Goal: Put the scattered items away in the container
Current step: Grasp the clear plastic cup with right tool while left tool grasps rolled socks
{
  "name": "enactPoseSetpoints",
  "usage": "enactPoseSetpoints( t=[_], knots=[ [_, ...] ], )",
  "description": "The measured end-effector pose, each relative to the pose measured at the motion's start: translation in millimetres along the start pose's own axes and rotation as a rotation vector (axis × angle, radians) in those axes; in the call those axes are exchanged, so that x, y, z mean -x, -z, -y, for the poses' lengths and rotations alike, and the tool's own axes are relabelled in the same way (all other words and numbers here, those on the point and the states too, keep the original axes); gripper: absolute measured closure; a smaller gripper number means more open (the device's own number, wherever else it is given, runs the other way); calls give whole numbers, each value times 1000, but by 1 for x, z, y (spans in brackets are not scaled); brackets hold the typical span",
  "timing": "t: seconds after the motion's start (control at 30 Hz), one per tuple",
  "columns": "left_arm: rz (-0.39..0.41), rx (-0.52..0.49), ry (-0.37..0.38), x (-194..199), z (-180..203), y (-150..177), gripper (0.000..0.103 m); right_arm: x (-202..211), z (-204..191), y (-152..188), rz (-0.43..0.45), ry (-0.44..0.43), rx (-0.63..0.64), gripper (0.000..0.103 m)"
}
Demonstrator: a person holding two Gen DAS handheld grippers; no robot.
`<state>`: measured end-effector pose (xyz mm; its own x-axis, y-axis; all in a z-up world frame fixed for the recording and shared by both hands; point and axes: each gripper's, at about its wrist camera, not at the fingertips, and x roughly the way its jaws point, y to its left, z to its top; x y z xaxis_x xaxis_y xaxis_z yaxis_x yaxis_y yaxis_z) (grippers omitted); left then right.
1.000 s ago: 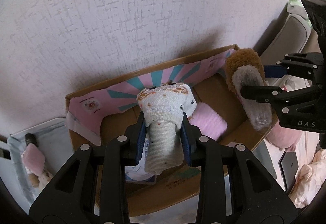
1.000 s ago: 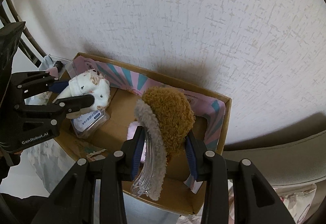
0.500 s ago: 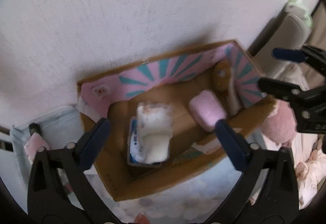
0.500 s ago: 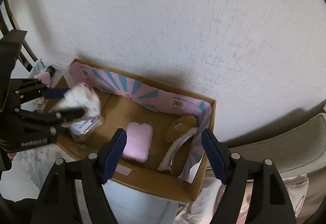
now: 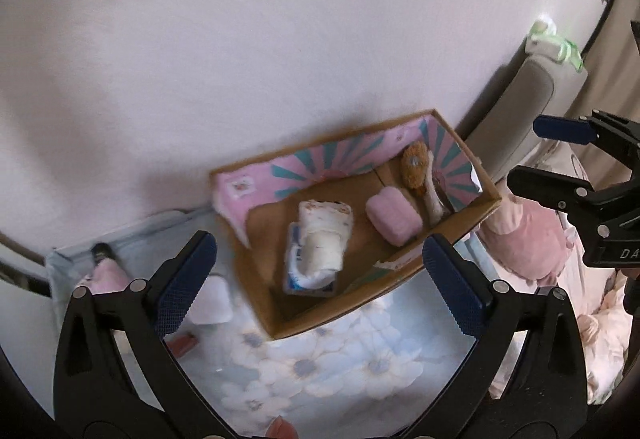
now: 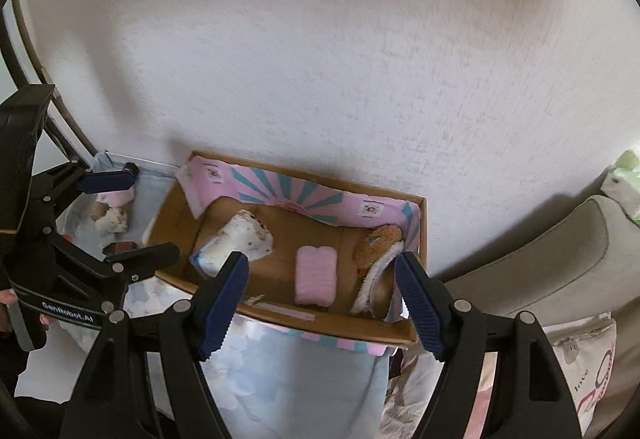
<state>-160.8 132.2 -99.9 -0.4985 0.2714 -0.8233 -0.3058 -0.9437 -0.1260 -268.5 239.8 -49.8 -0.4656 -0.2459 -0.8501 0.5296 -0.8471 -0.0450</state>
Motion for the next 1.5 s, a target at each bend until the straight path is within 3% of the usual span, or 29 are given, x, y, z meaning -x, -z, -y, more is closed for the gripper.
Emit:
enactPoseSetpoints(
  t=[0.2, 0.33, 0.5, 0.63, 0.8, 0.97, 1.13, 1.3, 1.5],
  knots=[
    [112, 27, -28, 64, -41, 2, 0, 26, -33, -9, 45, 14, 19, 31],
    [172, 51, -130, 105, -77, 11, 0, 41, -58, -16, 95, -19, 17, 31],
    [218, 87, -209, 134, -120, 28, 0, 59, -97, -21, 215, -90, 56, 31],
    [213, 124, -243, 138, -151, 49, 0, 53, -135, -23, 217, -153, 112, 31],
    [157, 195, -212, 109, -180, 86, 0, 30, -180, -9, 209, -232, 171, 31],
    [83, 229, -193, 58, -193, 123, 0, -9, -223, 27, 193, -288, 166, 31],
    [48, 160, -165, -4, -197, 144, 2, -77, -255, 68, 104, -254, 93, 31],
    [17, 165, -126, -55, -206, 157, 9, -139, -258, 99, 49, -165, -6, 31],
    [-14, 154, -109, -90, -212, 162, 18, -168, -257, 103, 79, -123, -55, 31]
  ],
)
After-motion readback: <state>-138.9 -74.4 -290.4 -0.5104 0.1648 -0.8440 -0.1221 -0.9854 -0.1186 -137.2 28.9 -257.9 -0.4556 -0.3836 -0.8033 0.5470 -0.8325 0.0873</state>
